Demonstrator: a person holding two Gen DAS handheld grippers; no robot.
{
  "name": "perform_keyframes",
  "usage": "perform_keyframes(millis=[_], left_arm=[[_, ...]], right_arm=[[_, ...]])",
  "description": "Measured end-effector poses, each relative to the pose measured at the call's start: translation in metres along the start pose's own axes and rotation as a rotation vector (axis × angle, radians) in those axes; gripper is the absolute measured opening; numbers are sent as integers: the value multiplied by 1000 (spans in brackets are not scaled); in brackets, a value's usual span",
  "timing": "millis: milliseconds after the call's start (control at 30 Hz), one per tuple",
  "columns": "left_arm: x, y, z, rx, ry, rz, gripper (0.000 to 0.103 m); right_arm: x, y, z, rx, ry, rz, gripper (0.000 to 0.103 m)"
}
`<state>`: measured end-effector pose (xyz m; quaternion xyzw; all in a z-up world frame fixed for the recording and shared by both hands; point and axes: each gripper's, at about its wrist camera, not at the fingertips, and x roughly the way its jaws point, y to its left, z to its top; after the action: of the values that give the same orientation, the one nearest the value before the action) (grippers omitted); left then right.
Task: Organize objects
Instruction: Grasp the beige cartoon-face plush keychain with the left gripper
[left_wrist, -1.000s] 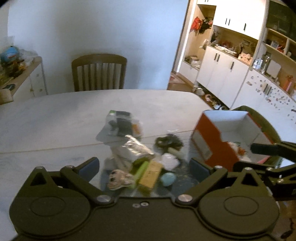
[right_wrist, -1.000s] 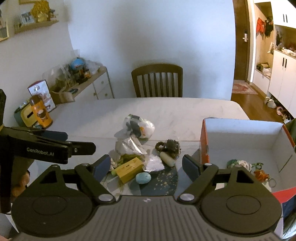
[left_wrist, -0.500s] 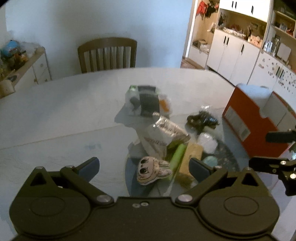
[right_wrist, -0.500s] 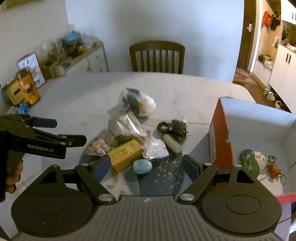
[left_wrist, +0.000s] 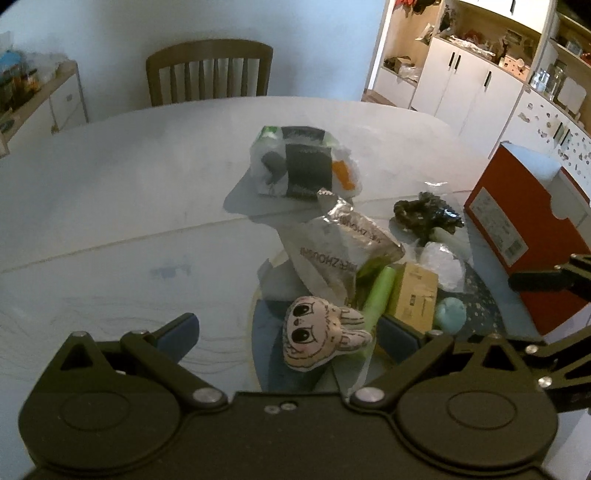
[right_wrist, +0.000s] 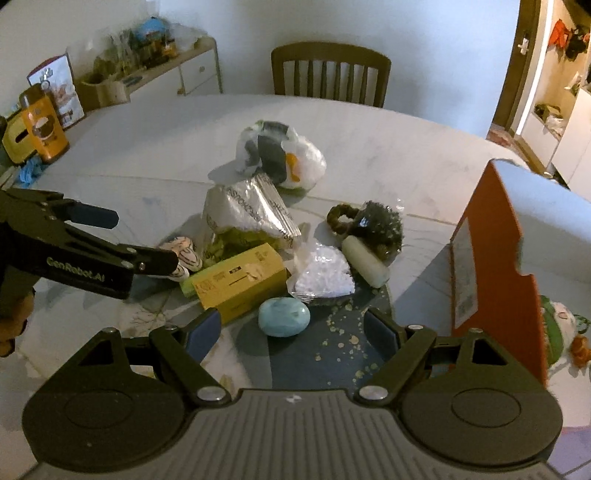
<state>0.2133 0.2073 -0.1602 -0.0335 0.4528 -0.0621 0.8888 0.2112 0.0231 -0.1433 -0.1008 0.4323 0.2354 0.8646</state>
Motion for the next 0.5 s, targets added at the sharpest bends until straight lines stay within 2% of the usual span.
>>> perform_keyframes(millis=[167,233,367,500], left_arm=[[9,4,1,-9,31,-28,98],[12,5,2,-13,40,-35,92],[15,6,1,-20,41,-59,88],[15,3,1,-13,35,-76,79]], right_arm=[[16,-4,1,8,21,10,84],[22,-5,1,10,34,11,78],[30,-3,2,7,48,22,74],[37,-1,2,3,68,28,62]])
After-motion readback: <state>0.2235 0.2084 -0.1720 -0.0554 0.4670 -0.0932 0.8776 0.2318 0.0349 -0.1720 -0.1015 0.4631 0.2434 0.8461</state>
